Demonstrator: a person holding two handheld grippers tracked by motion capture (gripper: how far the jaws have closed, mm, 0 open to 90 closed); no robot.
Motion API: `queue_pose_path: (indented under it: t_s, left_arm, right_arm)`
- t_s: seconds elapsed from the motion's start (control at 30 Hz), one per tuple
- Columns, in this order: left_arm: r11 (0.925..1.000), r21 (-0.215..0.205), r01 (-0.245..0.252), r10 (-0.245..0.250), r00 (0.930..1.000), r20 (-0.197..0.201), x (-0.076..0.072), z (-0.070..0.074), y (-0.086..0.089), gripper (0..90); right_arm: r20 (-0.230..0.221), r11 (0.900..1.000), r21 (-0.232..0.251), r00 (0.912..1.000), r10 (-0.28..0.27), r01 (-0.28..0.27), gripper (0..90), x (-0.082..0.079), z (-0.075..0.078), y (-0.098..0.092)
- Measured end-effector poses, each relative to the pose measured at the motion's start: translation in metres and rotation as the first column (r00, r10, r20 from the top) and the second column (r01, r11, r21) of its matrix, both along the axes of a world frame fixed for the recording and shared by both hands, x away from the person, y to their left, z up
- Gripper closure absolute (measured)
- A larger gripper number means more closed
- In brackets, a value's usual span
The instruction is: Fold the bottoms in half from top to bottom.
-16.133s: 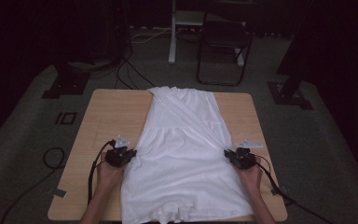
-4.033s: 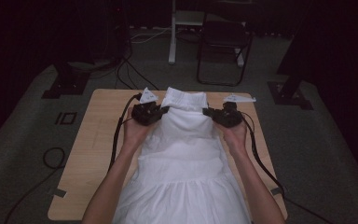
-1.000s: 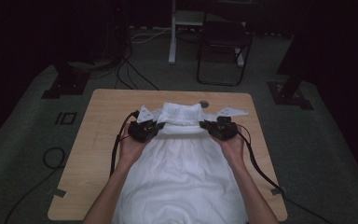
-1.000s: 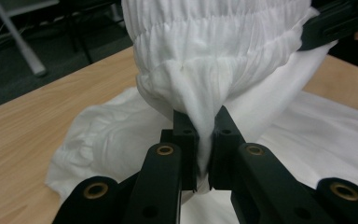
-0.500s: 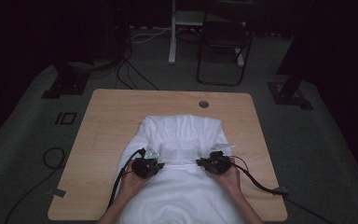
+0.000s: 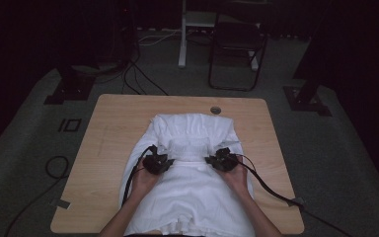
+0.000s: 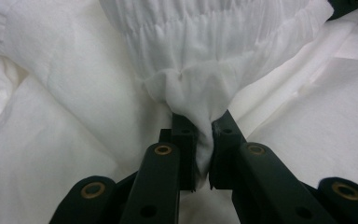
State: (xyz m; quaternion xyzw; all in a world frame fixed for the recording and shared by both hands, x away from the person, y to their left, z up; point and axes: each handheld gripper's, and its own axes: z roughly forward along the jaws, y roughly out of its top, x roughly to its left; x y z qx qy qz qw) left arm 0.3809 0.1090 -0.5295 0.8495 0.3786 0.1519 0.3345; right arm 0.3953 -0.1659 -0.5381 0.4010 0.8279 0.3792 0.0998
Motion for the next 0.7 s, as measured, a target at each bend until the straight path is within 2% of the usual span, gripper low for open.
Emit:
queue_pose_path:
  t_s: [0.23, 0.4, 0.5, 0.57, 0.7]
  left_arm:
    - [0.9996, 0.022, -0.02, 0.02, 0.9997, 0.013, 0.033, 0.001, -0.002, 83.6]
    - [0.9975, 0.024, -0.066, 0.065, 0.9978, 0.014, 0.055, 0.001, -0.004, 83.6]
    - [0.9963, 0.021, -0.084, 0.084, 0.9964, 0.012, 0.059, 0.001, -0.005, 83.9]
    - [0.9961, 0.021, -0.086, 0.085, 0.9962, 0.018, 0.057, 0.001, -0.005, 84.4]
    - [0.9962, 0.018, -0.086, 0.085, 0.9963, 0.003, 0.055, 0.003, -0.004, 85.4]
  right_arm:
    - [-0.017, 0.998, 0.022, 0.9983, -0.055, 0.056, 85.1, 0.033, 0.0, 0.001]
    - [-0.036, 0.994, 0.043, 0.9943, -0.101, 0.102, 85.2, 0.052, -0.001, 0.003]
    - [-0.042, 0.993, 0.034, 0.9927, -0.113, 0.115, 85.2, 0.058, 0.0, 0.006]
    - [-0.049, 0.993, 0.029, 0.9928, -0.109, 0.111, 85.2, 0.058, 0.001, 0.007]
    - [-0.048, 0.994, 0.03, 0.9939, -0.1, 0.101, 85.5, 0.057, 0.004, 0.006]
